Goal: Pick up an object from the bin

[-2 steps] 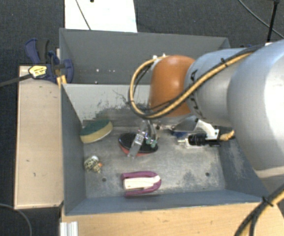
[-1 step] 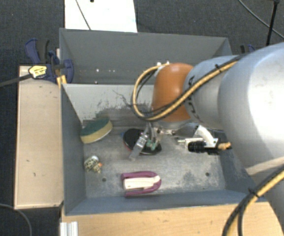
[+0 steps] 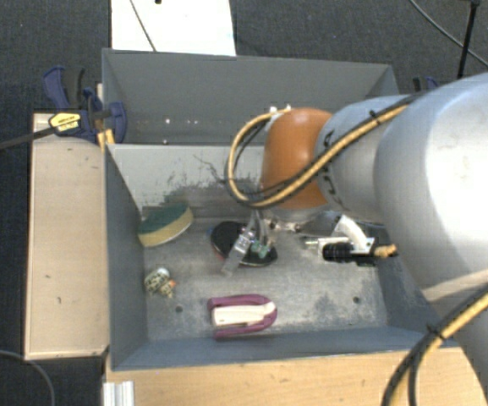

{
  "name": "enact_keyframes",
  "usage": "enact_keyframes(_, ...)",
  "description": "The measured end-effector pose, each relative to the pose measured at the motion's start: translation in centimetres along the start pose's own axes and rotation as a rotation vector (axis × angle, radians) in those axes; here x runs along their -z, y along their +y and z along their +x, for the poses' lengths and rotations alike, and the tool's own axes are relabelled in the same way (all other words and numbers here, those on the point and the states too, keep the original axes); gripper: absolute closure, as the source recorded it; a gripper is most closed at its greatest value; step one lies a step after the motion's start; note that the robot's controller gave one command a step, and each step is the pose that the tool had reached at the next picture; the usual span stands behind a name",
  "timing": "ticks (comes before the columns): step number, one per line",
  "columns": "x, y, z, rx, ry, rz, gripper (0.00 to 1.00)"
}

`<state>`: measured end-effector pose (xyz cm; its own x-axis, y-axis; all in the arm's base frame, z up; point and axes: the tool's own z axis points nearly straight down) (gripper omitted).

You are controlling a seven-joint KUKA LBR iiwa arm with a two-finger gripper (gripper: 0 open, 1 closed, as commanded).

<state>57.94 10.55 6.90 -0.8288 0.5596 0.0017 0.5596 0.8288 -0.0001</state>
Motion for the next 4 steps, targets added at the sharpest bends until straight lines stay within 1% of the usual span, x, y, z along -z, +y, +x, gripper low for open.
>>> enact_keyframes(1,-0.1,0.0,0.0,-0.001,0.001,0.001,1.00)
enact_keyframes(2,3.4,0.0,0.0,-0.001,-0.004,-0.003,1.00)
enact_keyframes(3,7.2,0.1,-0.1,0.002,-0.005,-0.004,1.00)
enact_keyframes(4,8.5,0.1,-0.2,0.004,-0.004,-0.003,1.00)
